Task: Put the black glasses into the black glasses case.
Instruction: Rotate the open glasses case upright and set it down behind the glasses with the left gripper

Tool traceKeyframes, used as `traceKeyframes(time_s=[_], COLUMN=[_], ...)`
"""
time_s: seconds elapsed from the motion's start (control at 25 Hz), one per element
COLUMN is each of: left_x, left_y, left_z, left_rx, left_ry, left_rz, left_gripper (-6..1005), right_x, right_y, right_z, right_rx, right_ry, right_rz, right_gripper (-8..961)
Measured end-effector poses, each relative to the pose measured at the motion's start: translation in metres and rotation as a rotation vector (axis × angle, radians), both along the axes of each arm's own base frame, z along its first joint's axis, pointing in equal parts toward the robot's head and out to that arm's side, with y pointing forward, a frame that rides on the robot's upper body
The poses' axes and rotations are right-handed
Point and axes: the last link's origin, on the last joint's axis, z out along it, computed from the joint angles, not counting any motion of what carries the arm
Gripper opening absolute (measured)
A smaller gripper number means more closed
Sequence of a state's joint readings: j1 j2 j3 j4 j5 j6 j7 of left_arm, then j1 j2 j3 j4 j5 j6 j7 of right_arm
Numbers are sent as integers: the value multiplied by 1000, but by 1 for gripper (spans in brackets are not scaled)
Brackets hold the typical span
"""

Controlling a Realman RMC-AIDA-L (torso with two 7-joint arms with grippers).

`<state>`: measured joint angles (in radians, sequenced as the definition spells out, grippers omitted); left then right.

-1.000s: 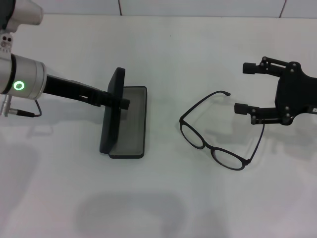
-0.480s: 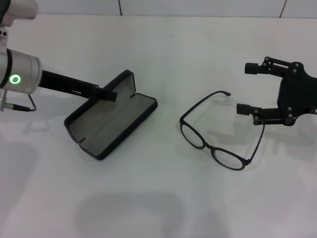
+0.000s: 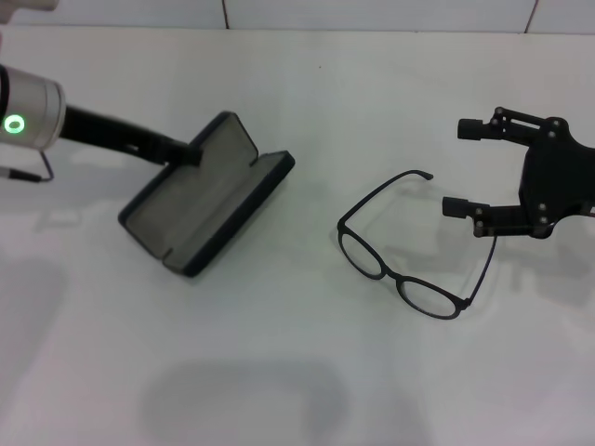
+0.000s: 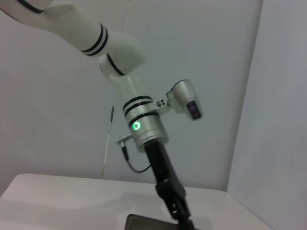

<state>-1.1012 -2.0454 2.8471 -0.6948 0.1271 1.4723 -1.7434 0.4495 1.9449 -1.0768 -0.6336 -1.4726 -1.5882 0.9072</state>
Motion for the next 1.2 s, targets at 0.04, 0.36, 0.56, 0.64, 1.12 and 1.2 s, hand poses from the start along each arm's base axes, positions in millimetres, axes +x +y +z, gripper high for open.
traceKeyframes(time_s=[0.04,0.36,0.56,0.64,1.12,1.2], left_x=[3,57,92,103,121,123], left_y=[4,39,48,52,45,42], left_z=[2,-5,-31,-40,-87,-92], left_rx=[10,99,73,49,-133,-156], left_ry=[9,102,129,179,349,341], left_rz=[-23,-478,-718,-781,-985,-1001], left_gripper=[216,196,197,197,196,196], right_x=[0,3,7,10,18,19], right_y=[-1,-7,-12,-15,-21,-20], right_z=[0,-6,-11,-12,-14,-13], right_rx=[-1,-32,-46,-39,-30,-27], right_ry=[1,-24,-35,-37,-62,-65], right_rz=[1,15,13,15,13,10], right_gripper=[857,858,858,858,858,858])
